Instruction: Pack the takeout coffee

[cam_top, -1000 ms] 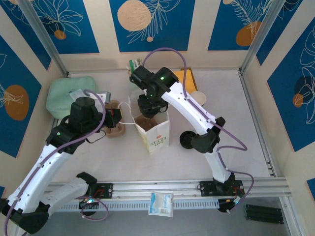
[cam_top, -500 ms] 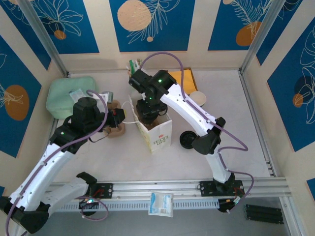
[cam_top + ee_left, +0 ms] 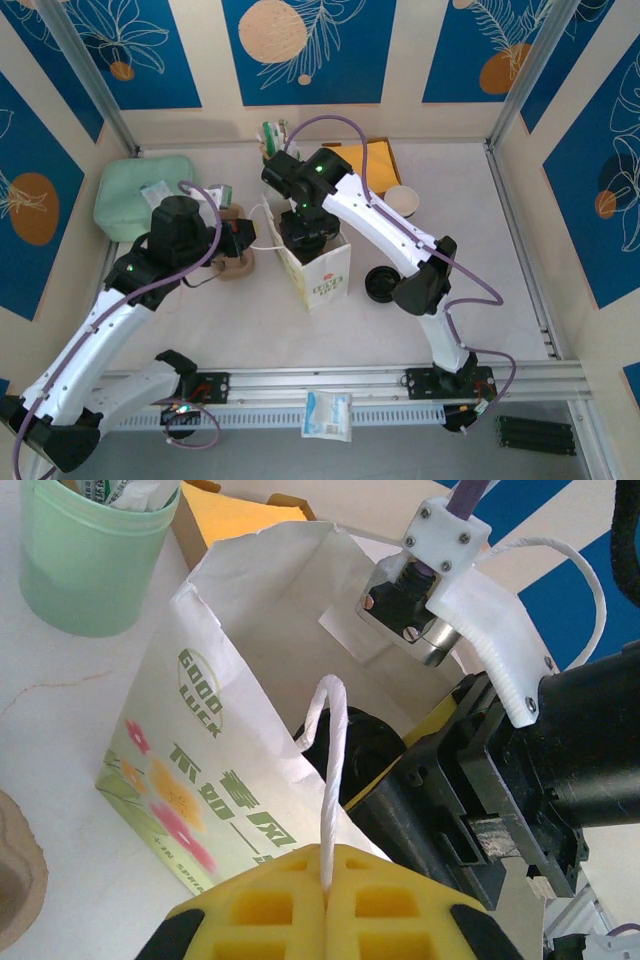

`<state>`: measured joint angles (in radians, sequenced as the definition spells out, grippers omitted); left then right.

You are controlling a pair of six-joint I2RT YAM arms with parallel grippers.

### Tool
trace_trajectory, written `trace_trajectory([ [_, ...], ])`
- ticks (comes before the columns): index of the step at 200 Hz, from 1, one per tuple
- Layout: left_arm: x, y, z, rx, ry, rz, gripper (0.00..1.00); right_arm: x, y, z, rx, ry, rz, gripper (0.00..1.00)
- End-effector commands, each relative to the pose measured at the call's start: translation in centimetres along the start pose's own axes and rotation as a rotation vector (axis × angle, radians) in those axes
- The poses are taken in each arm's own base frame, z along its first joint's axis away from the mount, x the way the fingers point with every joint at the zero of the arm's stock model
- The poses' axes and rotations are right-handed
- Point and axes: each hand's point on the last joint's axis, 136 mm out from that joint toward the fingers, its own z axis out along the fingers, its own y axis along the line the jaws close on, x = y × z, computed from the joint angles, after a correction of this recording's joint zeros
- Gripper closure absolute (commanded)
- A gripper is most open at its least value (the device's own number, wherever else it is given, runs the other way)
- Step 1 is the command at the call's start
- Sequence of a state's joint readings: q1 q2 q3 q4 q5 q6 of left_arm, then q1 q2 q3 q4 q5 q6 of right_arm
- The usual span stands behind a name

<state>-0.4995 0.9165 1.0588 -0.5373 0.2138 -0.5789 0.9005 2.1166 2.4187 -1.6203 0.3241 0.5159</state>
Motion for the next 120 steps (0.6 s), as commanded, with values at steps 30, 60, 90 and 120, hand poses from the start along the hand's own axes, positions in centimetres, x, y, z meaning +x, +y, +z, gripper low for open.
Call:
trace_trajectory([
  [30,-0.5,-0.4,0.0,0.020,-0.011,0.002,0.98,3.8,-1.8,0.5,0.084,0.169,0.007,0.39],
  [60,-0.5,-0.3,0.0,0.018,-0.013,0.006,0.98,3.7,-1.6,1.4,0.103,0.183,0.001,0.39],
  [90,-0.5,-0.3,-0.1,0.018,-0.013,0.006,0.98,3.6,-1.4,2.0,0.116,0.191,-0.006,0.40],
  [120,-0.5,-0.3,-0.1,0.017,-0.014,0.006,0.98,3.7,-1.3,2.9,0.132,0.207,-0.010,0.41],
])
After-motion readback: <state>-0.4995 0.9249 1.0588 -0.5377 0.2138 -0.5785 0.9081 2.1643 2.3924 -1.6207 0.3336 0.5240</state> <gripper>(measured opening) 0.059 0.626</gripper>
